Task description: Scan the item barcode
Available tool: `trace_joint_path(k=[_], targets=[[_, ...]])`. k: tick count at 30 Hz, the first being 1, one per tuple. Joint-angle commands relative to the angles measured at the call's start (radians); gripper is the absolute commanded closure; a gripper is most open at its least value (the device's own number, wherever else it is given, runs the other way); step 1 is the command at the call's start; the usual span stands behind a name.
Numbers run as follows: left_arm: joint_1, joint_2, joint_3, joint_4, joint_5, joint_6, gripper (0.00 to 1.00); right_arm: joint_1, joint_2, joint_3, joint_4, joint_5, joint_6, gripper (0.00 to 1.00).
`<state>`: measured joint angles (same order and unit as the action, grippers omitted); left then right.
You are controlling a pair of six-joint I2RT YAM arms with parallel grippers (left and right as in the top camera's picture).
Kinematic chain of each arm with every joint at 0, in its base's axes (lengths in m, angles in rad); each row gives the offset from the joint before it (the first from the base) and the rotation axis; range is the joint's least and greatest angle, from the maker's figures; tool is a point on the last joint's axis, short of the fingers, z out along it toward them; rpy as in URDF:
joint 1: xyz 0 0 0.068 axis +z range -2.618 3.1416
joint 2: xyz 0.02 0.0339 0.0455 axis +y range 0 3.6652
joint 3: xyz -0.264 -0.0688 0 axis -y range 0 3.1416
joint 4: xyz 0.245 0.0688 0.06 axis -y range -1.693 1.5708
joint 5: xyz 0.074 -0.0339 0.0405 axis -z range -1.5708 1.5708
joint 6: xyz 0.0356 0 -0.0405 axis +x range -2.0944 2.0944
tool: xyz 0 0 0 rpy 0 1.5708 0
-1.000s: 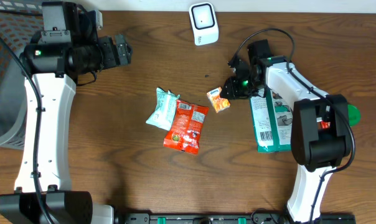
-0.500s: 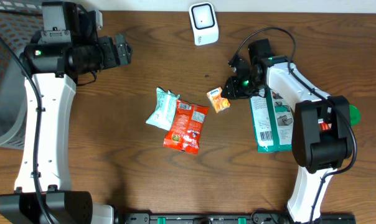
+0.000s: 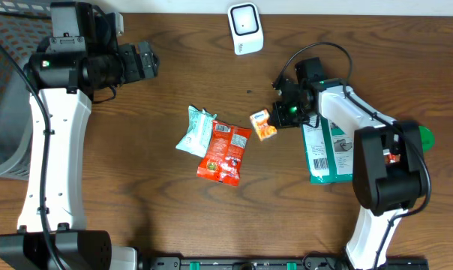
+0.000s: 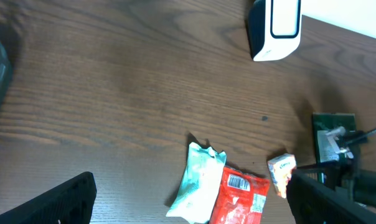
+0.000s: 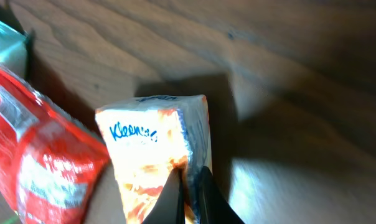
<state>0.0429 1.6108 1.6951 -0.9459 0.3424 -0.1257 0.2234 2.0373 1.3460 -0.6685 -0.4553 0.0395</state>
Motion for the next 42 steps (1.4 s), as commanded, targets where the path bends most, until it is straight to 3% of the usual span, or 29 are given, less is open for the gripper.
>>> trace_joint_path(k=[1, 10, 18, 19, 21, 23, 27, 33, 38, 42], targets=[[0.000, 0.003, 0.011, -0.003, 0.009, 0.010, 0.03, 0.006, -0.121, 0.053, -0.035, 0.129, -0.011, 0.99], [0.000, 0.003, 0.011, -0.003, 0.009, 0.010, 0.03, 0.063, -0.387, 0.075, -0.101, 0.391, 0.011, 0.99], [0.000, 0.003, 0.011, -0.003, 0.009, 0.010, 0.03, 0.209, -0.416, 0.075, -0.116, 0.665, 0.017, 0.98], [0.000, 0.003, 0.011, -0.003, 0.009, 0.010, 0.03, 0.206, -0.415, 0.075, -0.119, 0.664, 0.042, 0.94], [0.000, 0.003, 0.011, -0.003, 0.009, 0.010, 0.03, 0.186, -0.415, 0.074, -0.121, 0.637, 0.072, 0.72], [0.000, 0.003, 0.011, -0.003, 0.009, 0.010, 0.03, 0.158, -0.412, 0.074, -0.115, 0.572, 0.071, 0.65], [0.000, 0.003, 0.011, -0.003, 0.009, 0.010, 0.03, 0.083, -0.379, 0.074, -0.093, 0.390, 0.050, 0.62], [0.000, 0.003, 0.011, -0.003, 0.009, 0.010, 0.03, -0.030, -0.253, 0.074, -0.071, 0.093, -0.103, 0.54], [0.000, 0.003, 0.011, -0.003, 0.009, 0.010, 0.02, -0.047, -0.129, 0.074, -0.003, 0.055, -0.221, 0.53], [0.000, 0.003, 0.011, -0.003, 0.009, 0.010, 0.03, -0.046, -0.054, 0.074, 0.098, 0.053, -0.232, 0.53]])
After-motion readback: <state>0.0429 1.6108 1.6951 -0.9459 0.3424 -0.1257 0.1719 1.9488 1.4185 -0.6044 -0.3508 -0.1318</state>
